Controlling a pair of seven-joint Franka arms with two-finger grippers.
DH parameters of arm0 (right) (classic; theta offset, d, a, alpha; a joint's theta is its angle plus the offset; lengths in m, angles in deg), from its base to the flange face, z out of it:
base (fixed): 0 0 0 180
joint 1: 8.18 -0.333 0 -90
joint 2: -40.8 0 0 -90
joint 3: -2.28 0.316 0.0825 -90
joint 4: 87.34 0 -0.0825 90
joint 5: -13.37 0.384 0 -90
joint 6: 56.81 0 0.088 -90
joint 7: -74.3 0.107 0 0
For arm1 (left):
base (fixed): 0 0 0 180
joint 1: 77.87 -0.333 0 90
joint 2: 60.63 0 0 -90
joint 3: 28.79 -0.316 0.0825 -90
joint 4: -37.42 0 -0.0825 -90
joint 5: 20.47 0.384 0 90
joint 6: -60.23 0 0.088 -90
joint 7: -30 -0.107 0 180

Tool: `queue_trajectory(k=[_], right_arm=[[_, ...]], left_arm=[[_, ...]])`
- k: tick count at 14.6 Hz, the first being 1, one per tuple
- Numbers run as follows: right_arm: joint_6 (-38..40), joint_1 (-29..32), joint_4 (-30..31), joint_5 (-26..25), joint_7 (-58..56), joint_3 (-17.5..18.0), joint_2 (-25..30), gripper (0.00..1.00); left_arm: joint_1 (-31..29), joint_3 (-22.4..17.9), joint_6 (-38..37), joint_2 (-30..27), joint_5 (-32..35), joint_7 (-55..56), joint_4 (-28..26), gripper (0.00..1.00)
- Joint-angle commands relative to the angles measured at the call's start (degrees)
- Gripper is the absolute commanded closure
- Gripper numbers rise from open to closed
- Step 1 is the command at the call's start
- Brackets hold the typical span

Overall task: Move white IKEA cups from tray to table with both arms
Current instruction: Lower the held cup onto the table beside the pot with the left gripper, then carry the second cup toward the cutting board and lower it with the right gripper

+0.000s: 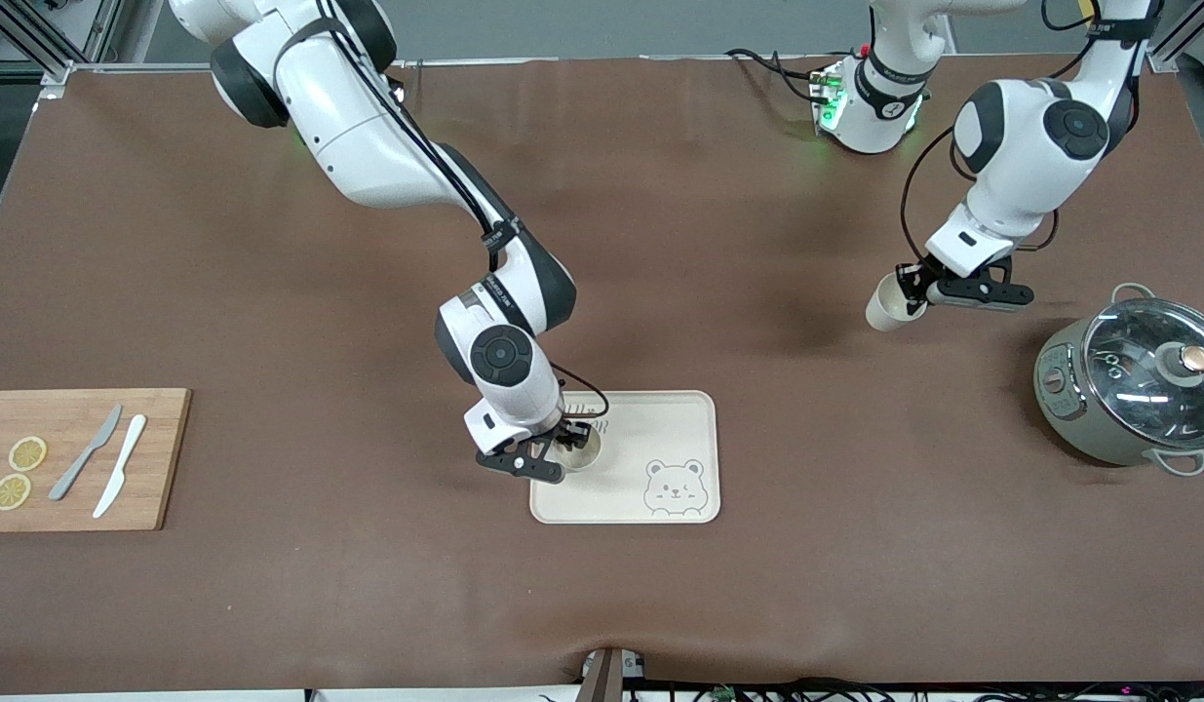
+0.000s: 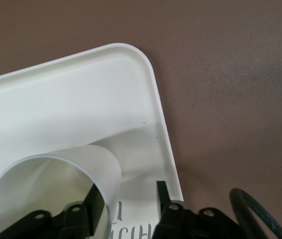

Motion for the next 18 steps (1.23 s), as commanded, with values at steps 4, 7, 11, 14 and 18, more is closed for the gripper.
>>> queue_trajectory(k=[4,7,11,14,18], right_arm=[[-0.1,-0.5,-1.5,-0.8,1.2,-0.2,-0.9,1.0],[-0.1,-0.5,-1.5,-0.8,1.1,-0.2,-0.9,1.0],[0.1,-0.2,-1.5,-0.8,1.4,-0.2,-0.5,1.0],[1.8,1.0,-1.4,-0.1,0.8,-0.1,2.4,1.0],[16.1,3.2,-1.4,-0.1,-5.2,-0.1,9.3,1.0]], left_arm=[[-1.0,0.2,9.0,7.4,-1.4,-3.5,-0.4,1.0],[-1.5,0.3,11.1,9.5,-1.4,-4.3,-0.4,1.0],[-1.7,0.3,12.6,11.4,-1.4,-4.4,-0.3,1.0],[-1.6,0.6,15.8,13.9,-1.7,-4.4,-0.2,1.0],[-1.6,0.7,19.0,16.4,-1.7,-4.4,-0.1,1.0]])
